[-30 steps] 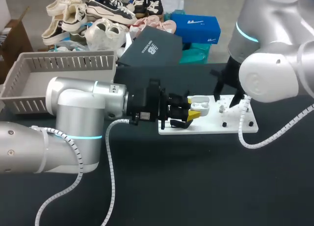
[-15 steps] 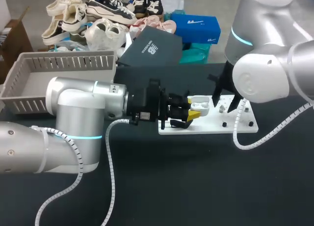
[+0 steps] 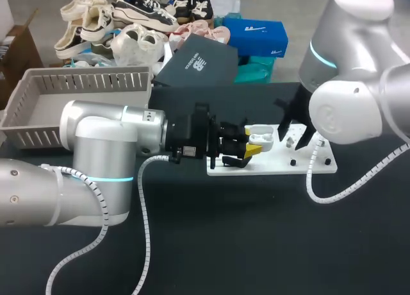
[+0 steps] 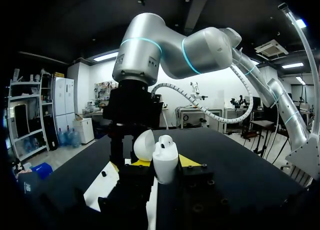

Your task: Pick up each earbud case from the left stands, insert the matching earbuds, close the lid, and place the case in the box.

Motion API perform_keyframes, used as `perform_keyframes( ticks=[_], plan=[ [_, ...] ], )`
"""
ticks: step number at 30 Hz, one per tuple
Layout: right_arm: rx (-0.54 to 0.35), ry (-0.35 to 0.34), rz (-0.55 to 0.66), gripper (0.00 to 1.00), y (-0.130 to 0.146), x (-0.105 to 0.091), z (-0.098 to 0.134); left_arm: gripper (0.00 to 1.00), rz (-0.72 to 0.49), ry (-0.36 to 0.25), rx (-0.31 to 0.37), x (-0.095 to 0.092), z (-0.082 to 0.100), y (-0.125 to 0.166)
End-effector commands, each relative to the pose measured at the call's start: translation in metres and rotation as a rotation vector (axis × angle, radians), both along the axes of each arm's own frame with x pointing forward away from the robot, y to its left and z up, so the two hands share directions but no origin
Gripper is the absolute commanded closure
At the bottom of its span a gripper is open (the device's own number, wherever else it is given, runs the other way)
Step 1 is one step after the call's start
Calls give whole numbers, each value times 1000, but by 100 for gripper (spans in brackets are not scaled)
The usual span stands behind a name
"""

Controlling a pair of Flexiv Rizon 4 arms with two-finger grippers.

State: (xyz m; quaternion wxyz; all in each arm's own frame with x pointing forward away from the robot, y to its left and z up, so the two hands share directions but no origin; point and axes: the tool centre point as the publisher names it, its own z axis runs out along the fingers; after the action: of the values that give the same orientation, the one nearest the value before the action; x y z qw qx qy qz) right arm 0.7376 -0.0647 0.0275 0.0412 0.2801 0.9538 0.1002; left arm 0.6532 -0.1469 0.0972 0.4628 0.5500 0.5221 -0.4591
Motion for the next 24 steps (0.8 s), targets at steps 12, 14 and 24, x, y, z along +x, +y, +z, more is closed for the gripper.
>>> perform_keyframes(
  ticks=[12,14,24],
  plan=[
    [-1,-12,-9,65,-3,0,-2,100,3,-2,-2,0,-1,-1],
    [-1,-11,-5,65,-3,0,-2,100,3,-2,-2,0,-1,-1],
    [0,-20,1,70,1,4,0,100,3,-2,-2,0,-1,-1]
  ],
)
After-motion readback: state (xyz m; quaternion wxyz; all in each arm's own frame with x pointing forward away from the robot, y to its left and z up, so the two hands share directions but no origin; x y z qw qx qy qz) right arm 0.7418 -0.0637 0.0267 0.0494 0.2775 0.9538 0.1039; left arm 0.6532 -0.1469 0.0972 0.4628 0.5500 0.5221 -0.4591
